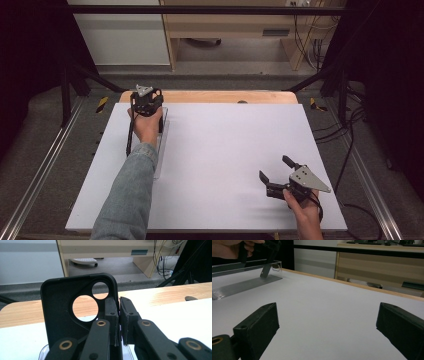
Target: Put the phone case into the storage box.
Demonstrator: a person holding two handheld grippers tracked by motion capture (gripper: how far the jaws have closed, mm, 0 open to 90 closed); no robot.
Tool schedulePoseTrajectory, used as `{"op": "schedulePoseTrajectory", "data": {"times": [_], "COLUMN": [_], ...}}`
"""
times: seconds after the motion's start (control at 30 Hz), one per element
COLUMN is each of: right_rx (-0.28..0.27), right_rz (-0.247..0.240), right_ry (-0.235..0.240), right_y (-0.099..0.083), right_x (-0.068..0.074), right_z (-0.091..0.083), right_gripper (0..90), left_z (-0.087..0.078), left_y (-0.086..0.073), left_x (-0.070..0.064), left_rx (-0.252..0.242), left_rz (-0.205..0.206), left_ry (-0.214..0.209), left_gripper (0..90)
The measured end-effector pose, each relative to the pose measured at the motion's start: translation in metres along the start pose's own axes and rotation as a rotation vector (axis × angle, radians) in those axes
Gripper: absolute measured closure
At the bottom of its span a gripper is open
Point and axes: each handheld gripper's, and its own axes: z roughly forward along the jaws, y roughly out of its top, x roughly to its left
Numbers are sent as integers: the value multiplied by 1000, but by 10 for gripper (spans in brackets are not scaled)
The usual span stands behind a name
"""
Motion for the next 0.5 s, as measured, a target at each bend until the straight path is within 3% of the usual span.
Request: {"op": "schedulePoseTrajectory", "data": {"times": [0.5], "right_rx": [4], "right_rz": [2], "right_ry": [6], "right_y": [0], "right_x": [0], "right_z": [0], "right_gripper": [46], "left_z": [1], "left_y": [0], "left_x": [0], "left_rx": [0], "left_rz": [-4], "left_ry": [-4], "left_gripper": [847]}}
